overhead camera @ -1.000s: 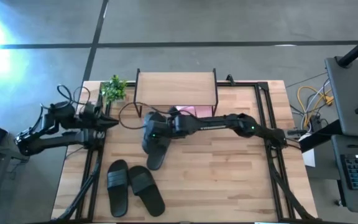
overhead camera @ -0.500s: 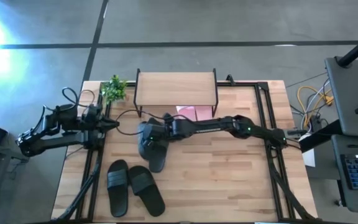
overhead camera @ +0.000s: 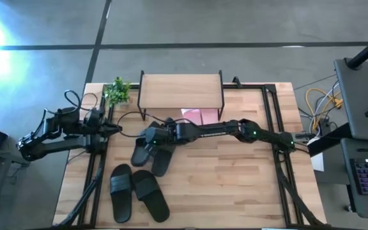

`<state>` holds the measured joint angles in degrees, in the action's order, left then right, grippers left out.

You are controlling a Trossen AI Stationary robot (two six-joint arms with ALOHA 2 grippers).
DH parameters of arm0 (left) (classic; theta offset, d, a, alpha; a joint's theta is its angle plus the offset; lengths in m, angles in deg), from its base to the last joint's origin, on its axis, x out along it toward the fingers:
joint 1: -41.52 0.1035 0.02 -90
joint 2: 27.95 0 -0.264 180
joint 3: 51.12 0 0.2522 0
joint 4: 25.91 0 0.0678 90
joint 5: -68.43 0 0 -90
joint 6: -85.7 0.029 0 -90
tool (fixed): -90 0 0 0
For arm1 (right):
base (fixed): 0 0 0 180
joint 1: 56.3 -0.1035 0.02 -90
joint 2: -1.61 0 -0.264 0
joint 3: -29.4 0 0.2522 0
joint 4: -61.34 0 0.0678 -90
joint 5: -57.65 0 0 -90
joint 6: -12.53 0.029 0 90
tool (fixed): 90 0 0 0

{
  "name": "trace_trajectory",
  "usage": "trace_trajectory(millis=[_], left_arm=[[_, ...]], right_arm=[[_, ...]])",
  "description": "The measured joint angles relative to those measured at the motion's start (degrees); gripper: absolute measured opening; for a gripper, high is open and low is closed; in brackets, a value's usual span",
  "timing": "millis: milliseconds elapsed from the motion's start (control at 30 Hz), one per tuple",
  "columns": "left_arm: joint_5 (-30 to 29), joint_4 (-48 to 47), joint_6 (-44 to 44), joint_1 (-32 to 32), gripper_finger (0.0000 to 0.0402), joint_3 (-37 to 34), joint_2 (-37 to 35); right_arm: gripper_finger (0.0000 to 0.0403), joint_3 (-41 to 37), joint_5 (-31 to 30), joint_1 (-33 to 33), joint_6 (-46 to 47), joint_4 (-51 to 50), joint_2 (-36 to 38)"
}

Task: Pick and place slides into the shelf
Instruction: Move the black slipper to the middle left of the table, then adjust the left black slipper under the shelf

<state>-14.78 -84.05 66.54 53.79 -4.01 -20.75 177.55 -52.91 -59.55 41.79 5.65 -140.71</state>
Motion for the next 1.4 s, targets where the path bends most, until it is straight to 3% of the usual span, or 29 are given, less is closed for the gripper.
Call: trace_trajectory(millis=[267, 467, 533, 700, 833, 1033, 1167, 1400], left_arm=[[2.2, -4.6, -0.2, 0.0, 0.0022, -0.1, 0.5], [7.4, -3.9, -3.0, 0.0, 0.0022, -1.8, 2.0], [7.8, -3.7, -3.0, 0.0, 0.0022, -2.8, 3.2], [8.6, 1.8, -7.6, 0.0, 0.0022, -6.0, 7.5], [14.7, 5.8, -15.3, -0.1, 0.0022, -8.6, 12.3], [16.0, 6.3, -22.9, -0.1, 0.0022, -10.1, 18.1], [21.9, 6.2, -26.1, -0.4, 0.0022, -10.1, 21.0], [23.2, 7.6, -30.4, -5.2, 0.0021, -10.0, 24.1]], right_arm=[[0.0212, 0.6, -0.2, -0.1, -2.7, -4.2, 2.9], [0.0211, 0.5, -5.8, -0.2, 1.2, -13.0, 7.7], [0.0210, 0.5, -2.9, -0.2, 3.5, -15.5, 8.7], [0.0192, 0.4, 11.9, 0.7, 16.5, -27.4, 8.3], [0.0150, 0.3, 12.5, 0.1, 21.4, -33.3, 7.9], [0.0068, 0.1, 12.6, -1.0, 21.8, -39.7, 8.0], [0.0021, -0.2, 20.1, -1.3, 21.3, -39.2, 8.0], [0.0009, -3.9, 23.8, -2.8, 22.4, -30.4, 7.6]])
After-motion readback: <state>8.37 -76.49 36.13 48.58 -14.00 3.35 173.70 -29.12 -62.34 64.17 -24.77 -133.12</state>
